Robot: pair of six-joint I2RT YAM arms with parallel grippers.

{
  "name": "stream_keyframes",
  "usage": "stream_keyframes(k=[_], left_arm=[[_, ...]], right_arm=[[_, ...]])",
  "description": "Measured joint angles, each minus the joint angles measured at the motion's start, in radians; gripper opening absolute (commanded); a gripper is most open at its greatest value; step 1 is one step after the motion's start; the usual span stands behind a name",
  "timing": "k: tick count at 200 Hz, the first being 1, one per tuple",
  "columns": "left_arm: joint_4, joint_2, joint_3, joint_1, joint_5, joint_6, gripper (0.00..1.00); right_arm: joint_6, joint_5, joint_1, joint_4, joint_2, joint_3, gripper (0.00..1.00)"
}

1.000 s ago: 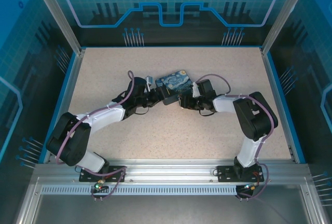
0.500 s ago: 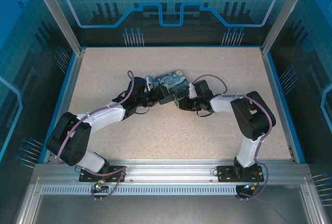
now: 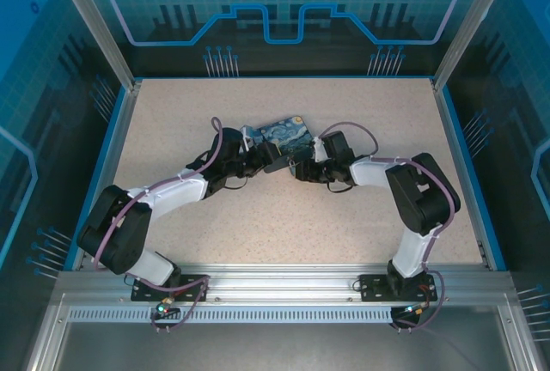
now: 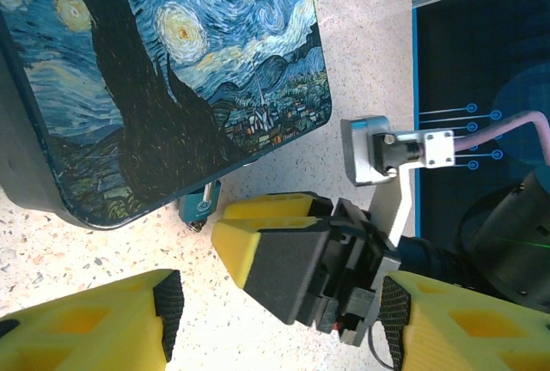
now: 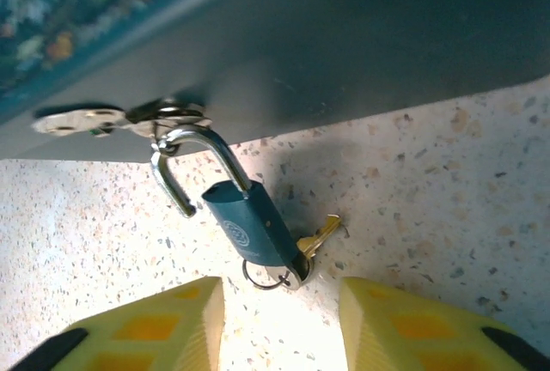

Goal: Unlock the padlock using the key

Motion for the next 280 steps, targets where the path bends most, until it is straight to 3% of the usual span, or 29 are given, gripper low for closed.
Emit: stream_keyframes(k=[170, 280], left_arm=[[0.008, 0.000, -0.008, 0.002, 0.000, 0.000, 0.64], [0.032, 0.003, -0.011, 0.005, 0.008, -0.026, 0.64]], right_arm=[[-0.065, 0.005, 0.018, -0.062, 0.073, 0.099, 0.44], [-0.125, 0.131, 0.087, -0.111, 0.085, 0.145, 0.39]])
